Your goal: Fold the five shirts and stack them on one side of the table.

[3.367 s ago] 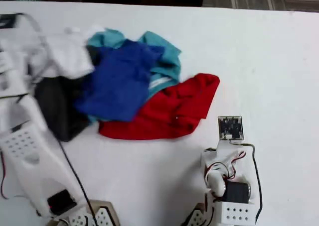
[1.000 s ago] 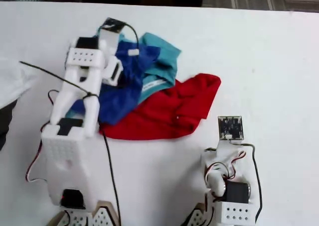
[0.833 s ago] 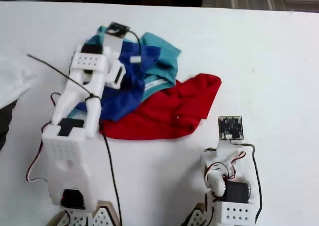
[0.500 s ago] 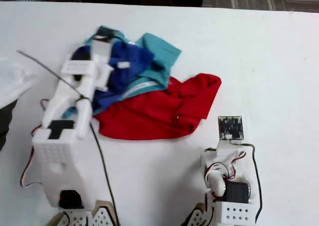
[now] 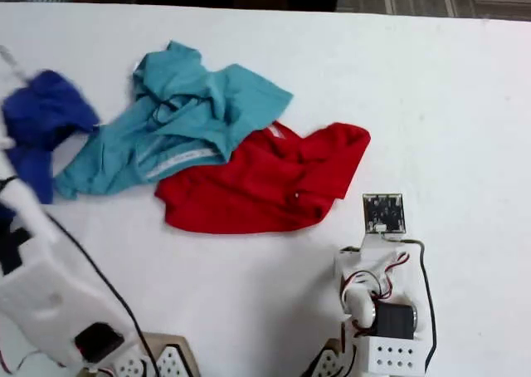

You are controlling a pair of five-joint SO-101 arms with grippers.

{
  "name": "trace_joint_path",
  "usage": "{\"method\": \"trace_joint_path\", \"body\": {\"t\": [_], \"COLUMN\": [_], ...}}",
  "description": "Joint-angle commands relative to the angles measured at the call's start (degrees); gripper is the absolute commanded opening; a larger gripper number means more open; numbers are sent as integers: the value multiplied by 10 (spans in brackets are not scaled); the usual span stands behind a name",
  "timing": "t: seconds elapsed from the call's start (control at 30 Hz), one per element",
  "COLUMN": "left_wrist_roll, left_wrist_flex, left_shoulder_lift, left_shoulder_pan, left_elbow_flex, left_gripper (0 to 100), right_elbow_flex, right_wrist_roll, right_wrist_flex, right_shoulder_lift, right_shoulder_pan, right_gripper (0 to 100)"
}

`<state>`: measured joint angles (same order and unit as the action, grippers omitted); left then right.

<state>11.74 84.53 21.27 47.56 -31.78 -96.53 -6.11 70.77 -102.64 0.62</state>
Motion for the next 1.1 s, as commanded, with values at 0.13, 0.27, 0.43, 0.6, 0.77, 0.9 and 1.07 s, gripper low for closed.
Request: {"method": "trace_joint_path", "body": {"t": [0.13,0.27,0.43,0.6,0.77,0.9,1.07], "left_wrist_roll": [-4,-4,-4,-7,-7,-7,-7], "left_wrist_flex": [29,30,40,38,65,131,151], "left_shoulder_lift": [-76,-73,-73,-76,-76,-68,-29], "left_shoulder_pan": [132,159,149,135,51,-83,-244], "left_elbow_flex": [-119,-134,-136,-160,-192,-194,-163], "left_gripper": [27,28,151,300,251,204,248], "right_elbow_flex": [-4,-4,-4,-4,-4,-4,-4], "right_wrist_roll": [2,2,2,2,2,4,4], "right_wrist_flex": [3,3,3,3,3,3,3], "right_shoulder_lift": [-7,-7,-7,-7,-7,-7,-7], "right_shoulder_pan": [-3,-3,-3,-3,-3,-5,-4], "right_gripper": [19,19,19,19,19,19,19]}}
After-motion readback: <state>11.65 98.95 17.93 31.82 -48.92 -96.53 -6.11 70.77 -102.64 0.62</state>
